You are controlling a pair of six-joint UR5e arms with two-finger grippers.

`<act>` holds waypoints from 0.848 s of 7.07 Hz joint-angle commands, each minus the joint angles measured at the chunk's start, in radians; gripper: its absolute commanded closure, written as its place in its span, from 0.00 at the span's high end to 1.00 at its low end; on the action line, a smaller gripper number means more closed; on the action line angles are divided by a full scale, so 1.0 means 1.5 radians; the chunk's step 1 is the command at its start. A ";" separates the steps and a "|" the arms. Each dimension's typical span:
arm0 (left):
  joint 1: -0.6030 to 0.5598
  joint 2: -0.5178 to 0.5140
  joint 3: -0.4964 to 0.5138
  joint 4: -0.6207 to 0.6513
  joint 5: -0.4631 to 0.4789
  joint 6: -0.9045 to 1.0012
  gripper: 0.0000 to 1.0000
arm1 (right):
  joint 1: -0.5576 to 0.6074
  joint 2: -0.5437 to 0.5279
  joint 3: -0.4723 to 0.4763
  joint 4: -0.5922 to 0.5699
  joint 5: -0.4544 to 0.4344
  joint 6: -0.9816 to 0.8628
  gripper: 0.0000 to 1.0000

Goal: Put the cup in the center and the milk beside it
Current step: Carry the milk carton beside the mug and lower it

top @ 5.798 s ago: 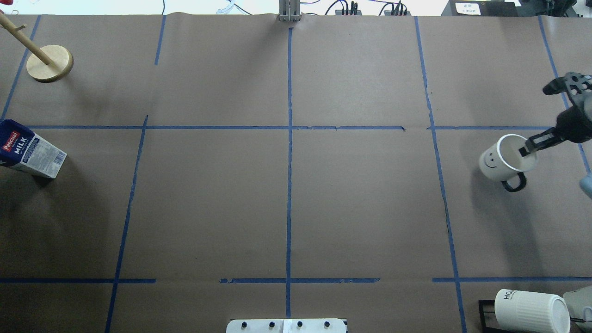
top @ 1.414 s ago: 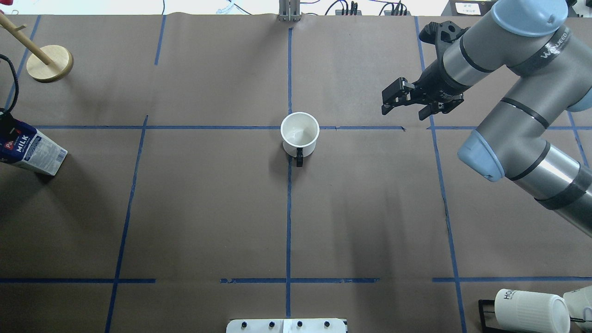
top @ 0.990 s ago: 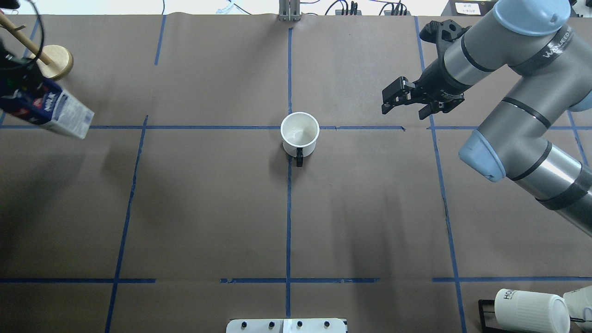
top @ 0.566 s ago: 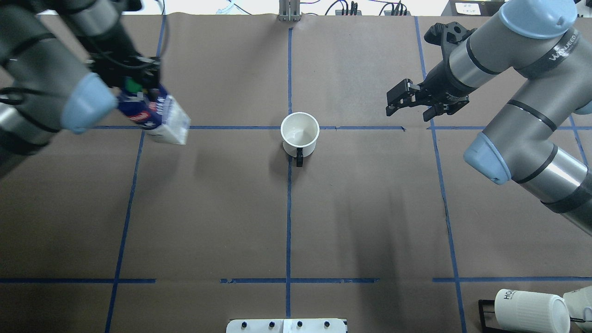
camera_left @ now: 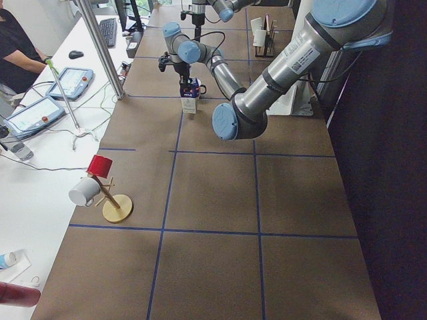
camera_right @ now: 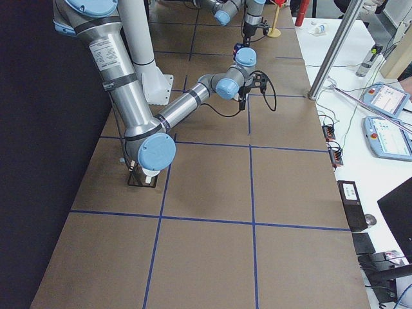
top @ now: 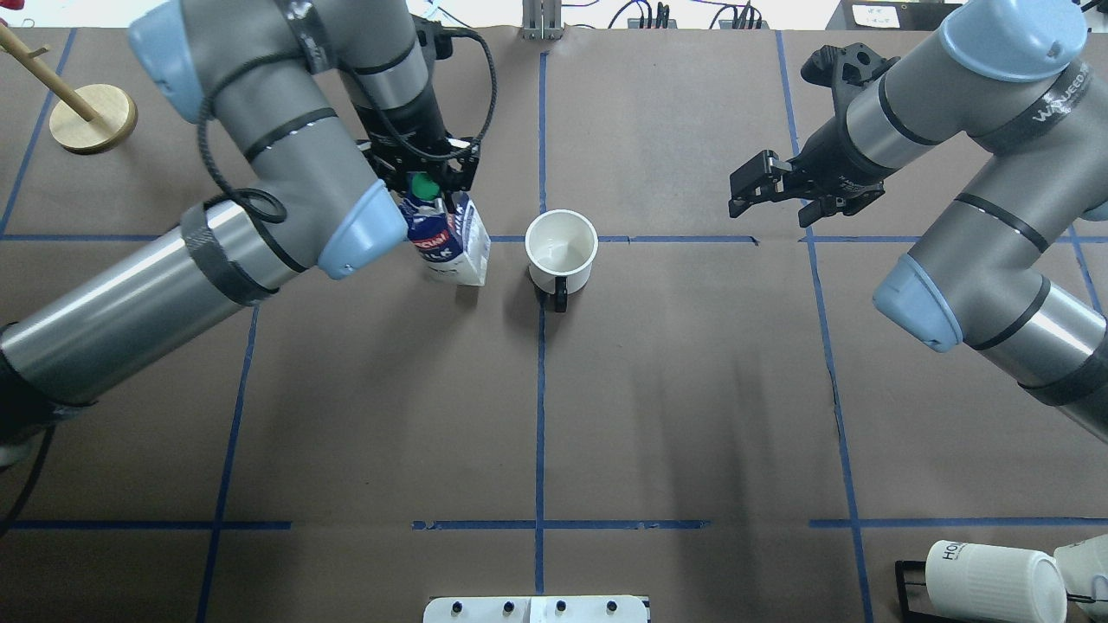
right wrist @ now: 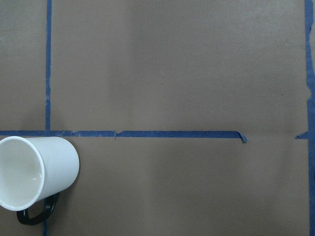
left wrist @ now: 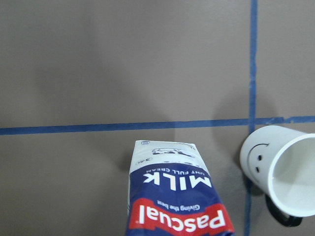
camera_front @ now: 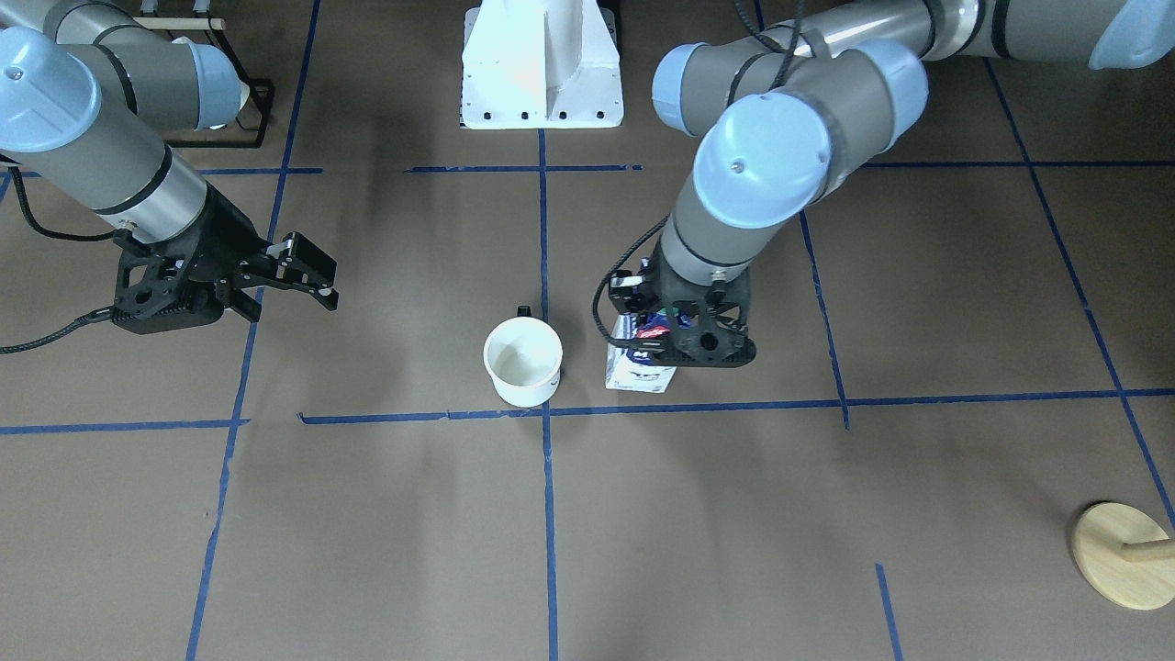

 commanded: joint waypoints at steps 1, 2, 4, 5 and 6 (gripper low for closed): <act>0.023 -0.022 0.025 -0.017 0.004 -0.042 0.06 | -0.004 0.000 0.001 0.000 -0.002 0.002 1.00; 0.027 -0.045 0.054 -0.026 0.010 -0.053 0.07 | -0.004 0.000 0.001 0.000 -0.003 0.002 1.00; 0.042 -0.056 0.080 -0.056 0.028 -0.081 0.14 | -0.005 0.000 0.000 0.000 -0.004 0.002 1.00; 0.044 -0.057 0.081 -0.056 0.028 -0.083 0.43 | -0.006 0.000 0.000 0.000 -0.004 0.002 1.00; 0.044 -0.058 0.081 -0.061 0.035 -0.082 0.88 | -0.007 0.000 0.000 0.000 -0.004 0.002 1.00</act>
